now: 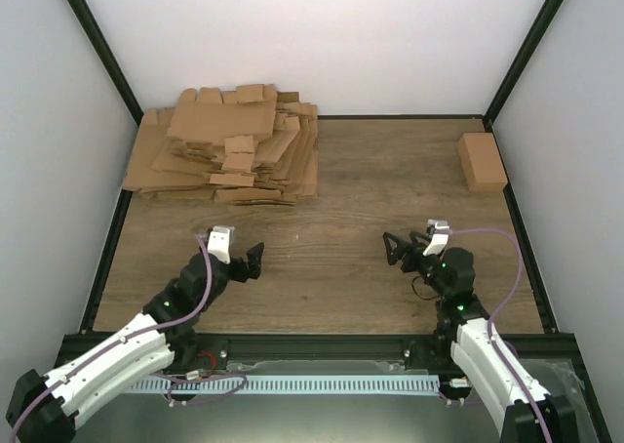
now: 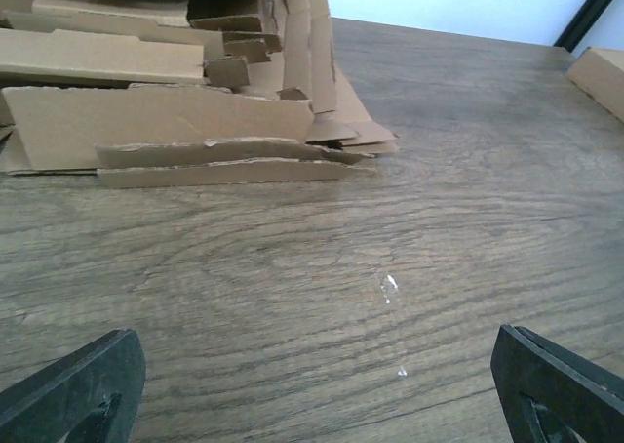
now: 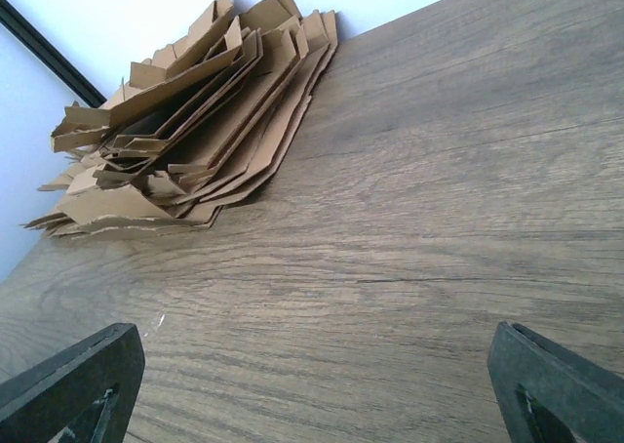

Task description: Fold the paper box

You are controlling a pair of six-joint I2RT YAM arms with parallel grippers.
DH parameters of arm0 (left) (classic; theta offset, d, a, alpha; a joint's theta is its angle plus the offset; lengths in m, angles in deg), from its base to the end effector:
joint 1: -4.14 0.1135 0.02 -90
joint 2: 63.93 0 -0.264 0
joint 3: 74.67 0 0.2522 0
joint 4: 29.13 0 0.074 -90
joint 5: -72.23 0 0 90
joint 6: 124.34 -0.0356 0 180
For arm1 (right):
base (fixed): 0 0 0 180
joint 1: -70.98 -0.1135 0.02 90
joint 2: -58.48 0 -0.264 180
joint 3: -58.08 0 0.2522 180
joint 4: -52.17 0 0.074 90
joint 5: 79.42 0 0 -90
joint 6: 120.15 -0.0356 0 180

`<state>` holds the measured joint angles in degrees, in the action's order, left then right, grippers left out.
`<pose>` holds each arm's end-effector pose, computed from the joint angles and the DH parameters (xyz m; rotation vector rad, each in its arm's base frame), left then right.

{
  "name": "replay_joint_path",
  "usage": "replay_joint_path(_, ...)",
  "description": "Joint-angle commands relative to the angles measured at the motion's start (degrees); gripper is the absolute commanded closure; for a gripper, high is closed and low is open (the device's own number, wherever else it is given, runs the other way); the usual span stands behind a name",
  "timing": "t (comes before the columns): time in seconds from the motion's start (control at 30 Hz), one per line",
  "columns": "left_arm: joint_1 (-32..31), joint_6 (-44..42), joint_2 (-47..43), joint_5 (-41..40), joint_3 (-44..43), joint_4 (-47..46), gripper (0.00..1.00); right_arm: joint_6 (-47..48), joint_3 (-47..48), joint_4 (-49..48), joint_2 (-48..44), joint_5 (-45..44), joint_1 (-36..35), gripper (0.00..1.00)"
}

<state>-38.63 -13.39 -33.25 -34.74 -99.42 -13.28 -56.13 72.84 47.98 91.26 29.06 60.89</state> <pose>0.1129 -0.0903 0.1821 0.1756 1.9523 -0.4501 0.1383 0.0361 0.1527 0.0221 1.8617 0.7338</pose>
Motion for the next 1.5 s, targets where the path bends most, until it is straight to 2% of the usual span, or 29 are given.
replay_joint_path(0.0,-0.02,1.04,1.58,-3.21,-0.94,-1.37,0.0,0.67,2.32,-1.43,0.34,0.13,-0.46,0.0)
replay_joint_path(0.13,-0.02,1.46,6.89,-5.24,-3.6,0.04,0.0,-1.22,3.77,0.21,2.0,-3.82,-0.44,0.0)
replay_joint_path(0.33,1.6,6.24,18.43,-11.12,-12.32,6.71,0.0,-8.9,5.73,5.05,2.14,-12.62,-0.46,0.0)
replay_joint_path(0.5,9.09,11.24,23.81,-1.39,-16.43,4.68,0.0,-8.47,6.64,7.54,-0.58,-9.05,-0.39,0.0)
replay_joint_path(0.63,14.73,11.28,24.44,1.63,-19.05,4.42,0.0,-6.37,4.21,5.42,-5.8,-7.12,-0.46,0.0)
replay_joint_path(0.77,23.79,12.77,26.13,9.86,-22.56,5.62,0.0,-8.24,2.02,5.09,-8.33,-9.97,-0.46,0.0)
replay_joint_path(0.87,31.27,13.66,29.4,17.76,-26.09,6.45,0.0,-8.49,3.08,5.42,-5.28,-10.87,-0.45,0.0)
replay_joint_path(0.97,34.93,13.84,32.15,20.56,-29.04,6.53,0.0,-8.14,4.63,5.31,-0.83,-9.98,-0.4,0.0)
replay_joint_path(1.2,49.94,24.39,38.8,37.95,-29.88,1.23,0.0,-8.21,7.41,5.92,6.14,-9.99,-0.46,0.0)
replay_joint_path(1.33,52.82,27.26,43.89,43.85,-33.8,-1.24,0.01,-8.39,7.32,5.66,5.9,-9.72,-0.45,0.0)
replay_joint_path(1.47,52.79,30.59,49.36,49.2,-38.93,-3.47,0.15,-8.61,6.92,5.61,4.97,-9.98,-0.45,0.0)
